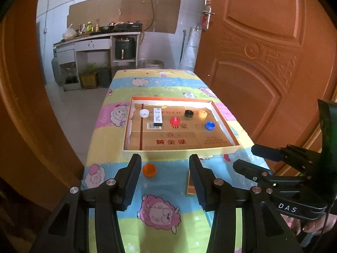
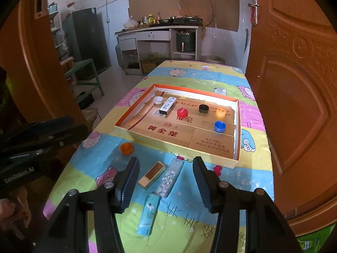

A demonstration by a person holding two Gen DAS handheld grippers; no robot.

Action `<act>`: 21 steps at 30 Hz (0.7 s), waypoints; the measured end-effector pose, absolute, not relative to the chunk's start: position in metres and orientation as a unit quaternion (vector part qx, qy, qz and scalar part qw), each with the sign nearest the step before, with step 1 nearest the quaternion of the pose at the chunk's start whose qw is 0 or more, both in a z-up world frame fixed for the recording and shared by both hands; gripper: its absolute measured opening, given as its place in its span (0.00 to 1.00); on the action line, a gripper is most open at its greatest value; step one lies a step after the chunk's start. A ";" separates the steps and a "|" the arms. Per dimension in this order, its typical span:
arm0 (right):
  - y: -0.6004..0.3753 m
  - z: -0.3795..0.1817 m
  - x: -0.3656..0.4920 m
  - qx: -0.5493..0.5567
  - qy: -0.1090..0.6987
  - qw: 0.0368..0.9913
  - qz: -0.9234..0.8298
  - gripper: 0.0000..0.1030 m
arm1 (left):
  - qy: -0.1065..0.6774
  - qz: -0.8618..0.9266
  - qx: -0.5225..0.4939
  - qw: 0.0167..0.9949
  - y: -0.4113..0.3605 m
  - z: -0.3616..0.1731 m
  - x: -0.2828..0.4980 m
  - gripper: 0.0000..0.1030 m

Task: Organize rigid objects
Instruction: 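Withdraw both tools from the lid toward the gold box and teal box, then grasp the teal box with the right tool while the left tool grasps the gold box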

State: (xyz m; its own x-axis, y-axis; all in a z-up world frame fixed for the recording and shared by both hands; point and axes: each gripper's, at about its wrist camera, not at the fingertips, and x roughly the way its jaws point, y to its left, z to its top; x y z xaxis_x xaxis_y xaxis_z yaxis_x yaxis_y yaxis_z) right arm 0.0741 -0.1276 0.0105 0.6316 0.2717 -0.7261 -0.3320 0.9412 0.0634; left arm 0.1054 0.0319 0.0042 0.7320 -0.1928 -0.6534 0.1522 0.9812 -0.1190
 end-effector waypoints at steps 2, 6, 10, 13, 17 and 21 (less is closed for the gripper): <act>-0.126 0.011 0.066 -0.040 0.392 0.903 0.169 0.51 | 0.352 -0.093 -0.027 0.931 0.032 0.003 0.098 0.47; -0.121 0.008 0.051 -0.055 0.383 0.908 0.162 0.51 | 0.348 -0.099 -0.029 0.932 0.032 -0.001 0.084 0.47; -0.117 -0.001 0.039 -0.062 0.381 0.908 0.160 0.51 | 0.350 -0.104 -0.028 0.930 0.026 -0.012 0.075 0.47; -0.114 -0.011 0.034 -0.061 0.389 0.905 0.161 0.51 | 0.356 -0.110 -0.034 0.927 0.025 -0.024 0.071 0.47; -0.109 -0.029 0.029 -0.064 0.398 0.901 0.157 0.51 | 0.360 -0.112 -0.051 0.925 0.027 -0.042 0.065 0.47; -0.106 -0.051 0.026 -0.063 0.412 0.896 0.155 0.51 | 0.373 -0.109 -0.056 0.920 0.028 -0.059 0.064 0.47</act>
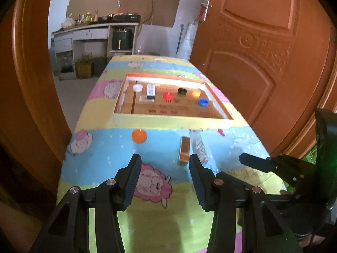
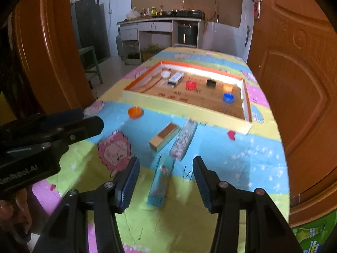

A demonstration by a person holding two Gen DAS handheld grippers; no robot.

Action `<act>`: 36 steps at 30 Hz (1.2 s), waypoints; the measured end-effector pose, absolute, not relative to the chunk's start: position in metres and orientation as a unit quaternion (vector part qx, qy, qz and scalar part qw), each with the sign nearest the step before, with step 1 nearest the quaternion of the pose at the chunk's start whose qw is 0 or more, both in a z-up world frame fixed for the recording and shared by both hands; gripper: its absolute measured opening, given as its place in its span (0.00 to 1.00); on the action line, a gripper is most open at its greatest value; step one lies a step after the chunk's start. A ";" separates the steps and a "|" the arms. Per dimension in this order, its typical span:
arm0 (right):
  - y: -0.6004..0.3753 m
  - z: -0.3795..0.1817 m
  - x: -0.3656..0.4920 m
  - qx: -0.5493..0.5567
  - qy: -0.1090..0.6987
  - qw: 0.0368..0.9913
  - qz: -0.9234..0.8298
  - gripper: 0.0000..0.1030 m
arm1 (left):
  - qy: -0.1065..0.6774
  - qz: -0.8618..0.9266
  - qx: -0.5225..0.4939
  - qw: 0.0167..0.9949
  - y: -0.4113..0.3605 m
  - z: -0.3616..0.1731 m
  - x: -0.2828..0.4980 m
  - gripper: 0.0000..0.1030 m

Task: Organize rigid objects
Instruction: 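Grasp the teal box with the right tool while the left tool grasps the gold box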

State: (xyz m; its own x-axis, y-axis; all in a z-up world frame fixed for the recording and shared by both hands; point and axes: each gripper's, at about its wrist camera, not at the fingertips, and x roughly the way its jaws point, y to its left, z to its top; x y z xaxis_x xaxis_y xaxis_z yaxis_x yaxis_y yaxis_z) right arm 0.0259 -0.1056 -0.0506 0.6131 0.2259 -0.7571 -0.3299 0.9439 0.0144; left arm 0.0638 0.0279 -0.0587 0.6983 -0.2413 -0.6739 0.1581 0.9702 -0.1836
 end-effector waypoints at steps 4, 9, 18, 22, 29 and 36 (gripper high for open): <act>-0.103 -0.070 0.030 -0.058 0.421 0.892 0.157 0.51 | 0.380 -0.103 -0.060 0.917 0.031 -0.071 0.065 0.47; -0.101 -0.089 0.042 -0.054 0.435 0.886 0.150 0.51 | 0.385 -0.097 -0.061 0.916 0.034 -0.080 0.068 0.47; -0.091 -0.107 0.056 -0.058 0.451 0.880 0.138 0.28 | 0.393 -0.096 -0.060 0.912 0.035 -0.089 0.077 0.47; -0.090 -0.110 0.057 -0.054 0.454 0.879 0.137 0.23 | 0.396 -0.101 -0.058 0.911 0.034 -0.091 0.080 0.47; -0.102 -0.109 0.051 -0.052 0.454 0.881 0.122 0.22 | 0.408 -0.131 -0.041 0.903 0.013 -0.096 0.094 0.47; -0.135 -0.107 0.037 -0.014 0.460 0.882 0.103 0.22 | 0.419 -0.149 -0.016 0.896 -0.018 -0.102 0.117 0.47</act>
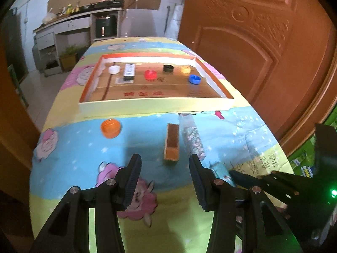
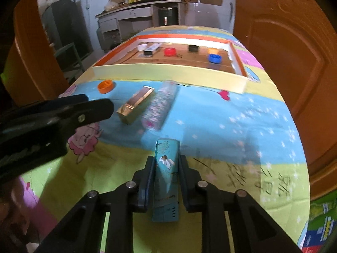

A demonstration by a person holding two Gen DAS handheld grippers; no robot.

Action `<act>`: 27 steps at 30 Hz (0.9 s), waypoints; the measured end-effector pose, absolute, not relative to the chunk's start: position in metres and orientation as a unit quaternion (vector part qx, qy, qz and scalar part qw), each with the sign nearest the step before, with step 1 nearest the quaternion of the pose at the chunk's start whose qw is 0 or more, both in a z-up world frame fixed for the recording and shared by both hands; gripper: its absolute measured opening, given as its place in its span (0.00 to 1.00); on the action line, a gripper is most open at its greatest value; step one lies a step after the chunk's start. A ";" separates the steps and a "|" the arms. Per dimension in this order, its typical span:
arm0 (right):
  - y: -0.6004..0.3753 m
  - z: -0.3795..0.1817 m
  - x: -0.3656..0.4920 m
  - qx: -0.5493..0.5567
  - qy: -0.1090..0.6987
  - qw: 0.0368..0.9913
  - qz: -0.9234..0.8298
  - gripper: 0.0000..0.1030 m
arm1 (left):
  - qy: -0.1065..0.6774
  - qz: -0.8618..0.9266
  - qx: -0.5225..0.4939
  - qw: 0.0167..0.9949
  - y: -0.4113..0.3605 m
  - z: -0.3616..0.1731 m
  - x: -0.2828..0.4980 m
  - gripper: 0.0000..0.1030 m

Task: Organize rigid objects
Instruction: 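Grasp the teal box with the right tool while the left tool grasps the gold box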

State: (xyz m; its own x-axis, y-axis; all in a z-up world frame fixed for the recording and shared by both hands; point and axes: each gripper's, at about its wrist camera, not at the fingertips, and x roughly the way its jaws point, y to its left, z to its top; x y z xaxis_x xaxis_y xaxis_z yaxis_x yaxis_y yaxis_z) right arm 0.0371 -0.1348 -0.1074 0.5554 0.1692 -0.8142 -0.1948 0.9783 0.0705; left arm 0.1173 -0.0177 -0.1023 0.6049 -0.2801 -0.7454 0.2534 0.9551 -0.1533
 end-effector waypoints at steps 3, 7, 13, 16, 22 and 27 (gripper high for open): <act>-0.144 -0.108 0.034 -0.001 0.461 0.882 0.101 0.22 | 0.428 -0.148 0.001 0.892 -0.029 -0.108 0.129 0.47; -0.150 -0.108 0.032 0.011 0.460 0.881 0.107 0.22 | 0.438 -0.142 0.012 0.888 -0.036 -0.117 0.143 0.45; -0.153 -0.108 0.033 0.018 0.457 0.882 0.113 0.22 | 0.456 -0.144 0.016 0.878 -0.039 -0.130 0.156 0.28; -0.154 -0.109 0.034 0.024 0.455 0.882 0.118 0.22 | 0.462 -0.147 0.013 0.875 -0.041 -0.136 0.162 0.24; -0.154 -0.109 0.033 0.018 0.453 0.883 0.119 0.22 | 0.457 -0.147 0.019 0.877 -0.049 -0.138 0.171 0.18; -0.148 -0.109 0.034 0.000 0.449 0.886 0.118 0.22 | 0.451 -0.150 0.024 0.879 -0.053 -0.138 0.176 0.18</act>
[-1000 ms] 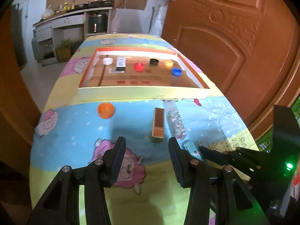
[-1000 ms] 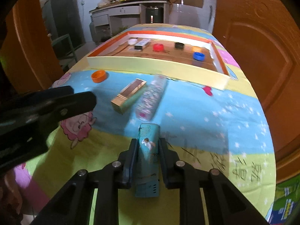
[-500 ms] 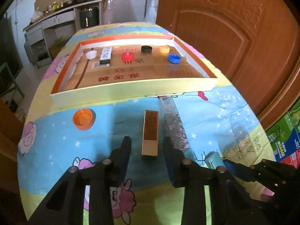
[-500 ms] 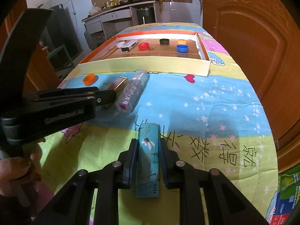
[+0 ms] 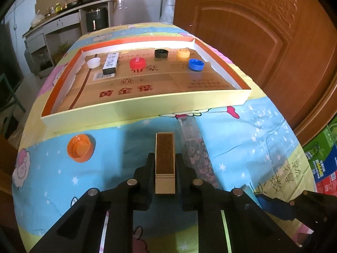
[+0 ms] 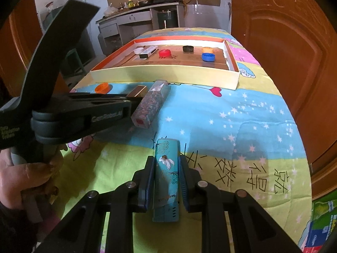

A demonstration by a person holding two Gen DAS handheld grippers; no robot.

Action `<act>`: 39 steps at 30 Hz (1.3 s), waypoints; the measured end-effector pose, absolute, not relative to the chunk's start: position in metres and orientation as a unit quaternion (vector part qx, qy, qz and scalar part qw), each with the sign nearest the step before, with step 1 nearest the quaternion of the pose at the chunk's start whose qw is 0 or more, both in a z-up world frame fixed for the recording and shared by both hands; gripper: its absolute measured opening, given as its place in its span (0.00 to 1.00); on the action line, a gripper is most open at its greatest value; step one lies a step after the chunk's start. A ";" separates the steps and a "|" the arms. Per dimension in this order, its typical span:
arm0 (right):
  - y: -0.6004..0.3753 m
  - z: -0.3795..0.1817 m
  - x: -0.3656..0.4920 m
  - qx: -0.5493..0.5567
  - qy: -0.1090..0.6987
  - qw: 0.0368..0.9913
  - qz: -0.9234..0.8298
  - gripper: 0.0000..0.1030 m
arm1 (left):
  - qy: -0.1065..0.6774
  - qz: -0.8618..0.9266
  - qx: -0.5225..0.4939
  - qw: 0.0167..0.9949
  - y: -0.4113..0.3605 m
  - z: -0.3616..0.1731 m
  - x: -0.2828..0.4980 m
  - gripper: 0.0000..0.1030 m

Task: Organize rigid objects
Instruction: 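Grasp the teal box with the right tool while the left tool grasps the gold box, then carry the gold box and teal box over the cardboard lid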

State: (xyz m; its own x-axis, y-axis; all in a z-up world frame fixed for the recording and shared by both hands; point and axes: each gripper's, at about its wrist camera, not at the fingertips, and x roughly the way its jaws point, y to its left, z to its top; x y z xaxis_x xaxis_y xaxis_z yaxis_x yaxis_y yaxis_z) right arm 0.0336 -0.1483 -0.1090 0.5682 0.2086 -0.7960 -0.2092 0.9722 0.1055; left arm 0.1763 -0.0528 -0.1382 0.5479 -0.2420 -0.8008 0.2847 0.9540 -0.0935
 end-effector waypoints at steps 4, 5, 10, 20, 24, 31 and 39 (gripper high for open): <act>-0.147 -0.109 0.034 0.000 0.449 0.886 0.118 0.22 | 0.448 -0.152 0.016 0.881 -0.052 -0.138 0.178 0.18; -0.148 -0.109 0.034 0.001 0.449 0.886 0.118 0.22 | 0.447 -0.153 0.011 0.881 -0.051 -0.138 0.178 0.18; -0.148 -0.109 0.034 0.002 0.450 0.885 0.117 0.22 | 0.437 -0.149 0.000 0.887 -0.044 -0.133 0.172 0.18; -0.143 -0.105 0.034 0.000 0.451 0.884 0.123 0.22 | 0.421 -0.139 -0.005 0.896 -0.032 -0.108 0.157 0.18; -0.141 -0.097 0.033 -0.010 0.444 0.888 0.122 0.22 | 0.413 -0.135 -0.011 0.901 -0.027 -0.099 0.152 0.18; -0.141 -0.077 0.038 -0.023 0.426 0.897 0.116 0.22 | 0.398 -0.124 -0.010 0.909 -0.019 -0.080 0.144 0.18; -0.144 -0.048 0.049 -0.035 0.401 0.909 0.110 0.22 | 0.380 -0.113 -0.009 0.918 -0.011 -0.060 0.142 0.18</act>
State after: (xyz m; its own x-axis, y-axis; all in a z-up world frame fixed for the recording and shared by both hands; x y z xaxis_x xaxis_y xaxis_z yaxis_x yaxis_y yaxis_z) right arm 0.0488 -0.1439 -0.0481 0.6550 0.1719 -0.7358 -0.2279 0.9734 0.0245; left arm 0.1417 -0.0112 -0.0601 0.6859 -0.2143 -0.6954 0.2012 0.9742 -0.1018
